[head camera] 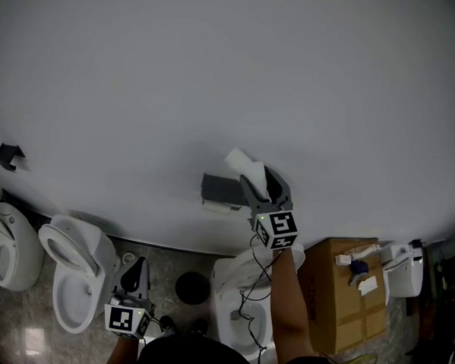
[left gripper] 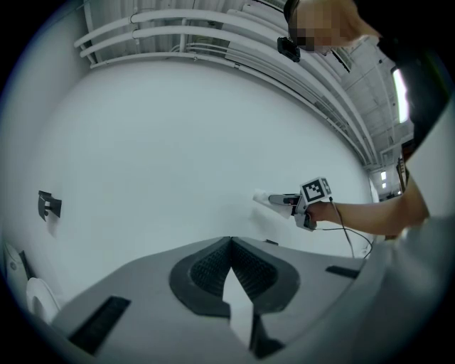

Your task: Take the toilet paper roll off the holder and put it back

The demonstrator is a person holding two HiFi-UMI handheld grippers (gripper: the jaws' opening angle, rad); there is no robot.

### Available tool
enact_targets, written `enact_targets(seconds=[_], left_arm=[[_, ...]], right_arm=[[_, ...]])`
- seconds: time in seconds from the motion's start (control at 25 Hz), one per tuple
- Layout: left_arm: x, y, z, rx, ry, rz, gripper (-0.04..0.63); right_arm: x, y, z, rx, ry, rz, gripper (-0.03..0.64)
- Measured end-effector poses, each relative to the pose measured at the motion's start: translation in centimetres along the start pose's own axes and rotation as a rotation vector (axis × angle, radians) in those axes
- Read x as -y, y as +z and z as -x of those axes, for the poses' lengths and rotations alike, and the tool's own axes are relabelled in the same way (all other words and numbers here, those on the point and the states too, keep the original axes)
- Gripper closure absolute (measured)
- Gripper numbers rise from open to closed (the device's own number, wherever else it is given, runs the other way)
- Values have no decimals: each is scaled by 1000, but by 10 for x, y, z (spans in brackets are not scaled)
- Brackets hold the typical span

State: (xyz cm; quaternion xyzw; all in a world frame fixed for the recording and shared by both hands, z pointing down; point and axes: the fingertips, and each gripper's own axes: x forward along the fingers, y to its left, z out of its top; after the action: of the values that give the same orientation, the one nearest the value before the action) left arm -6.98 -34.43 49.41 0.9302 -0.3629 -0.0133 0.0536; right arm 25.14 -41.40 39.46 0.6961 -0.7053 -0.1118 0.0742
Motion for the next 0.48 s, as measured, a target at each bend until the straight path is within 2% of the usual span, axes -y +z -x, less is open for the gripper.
enact_targets(seconds=[0.48], left_arm=[[0, -2, -2, -5, -2, 1, 592]], right_arm=[[-4, 34, 7, 79, 2, 24, 357]])
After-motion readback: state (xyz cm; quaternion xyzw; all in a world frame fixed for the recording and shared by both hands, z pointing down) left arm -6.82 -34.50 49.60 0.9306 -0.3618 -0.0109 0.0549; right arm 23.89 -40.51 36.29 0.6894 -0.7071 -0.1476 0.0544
